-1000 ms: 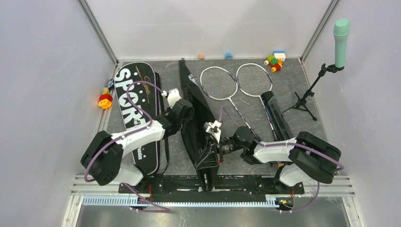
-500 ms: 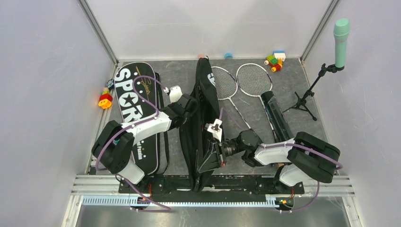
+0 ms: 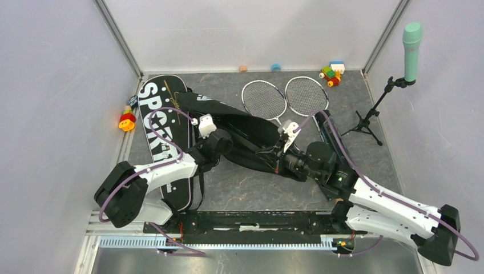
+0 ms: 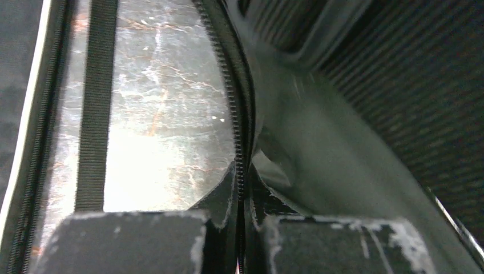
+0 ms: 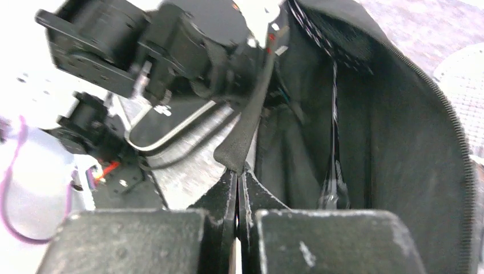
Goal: Pack up the badminton gear
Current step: Adjust the racket bag at the center of the board.
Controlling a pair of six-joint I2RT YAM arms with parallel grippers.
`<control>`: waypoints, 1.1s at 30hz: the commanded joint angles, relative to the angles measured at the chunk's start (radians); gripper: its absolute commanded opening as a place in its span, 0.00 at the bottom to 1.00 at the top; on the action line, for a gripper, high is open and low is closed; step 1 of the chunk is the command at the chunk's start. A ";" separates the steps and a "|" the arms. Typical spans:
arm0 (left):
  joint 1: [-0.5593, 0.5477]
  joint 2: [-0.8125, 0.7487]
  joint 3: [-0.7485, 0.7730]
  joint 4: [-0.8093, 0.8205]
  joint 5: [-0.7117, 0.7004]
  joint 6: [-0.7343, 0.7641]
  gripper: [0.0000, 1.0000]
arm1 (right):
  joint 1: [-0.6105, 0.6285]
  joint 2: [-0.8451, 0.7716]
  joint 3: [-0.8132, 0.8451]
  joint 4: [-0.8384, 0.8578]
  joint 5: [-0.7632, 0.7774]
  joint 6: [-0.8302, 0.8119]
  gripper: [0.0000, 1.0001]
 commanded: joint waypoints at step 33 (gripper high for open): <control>0.070 0.022 0.090 -0.091 -0.096 0.170 0.02 | 0.046 0.173 0.157 -0.416 -0.398 -0.438 0.46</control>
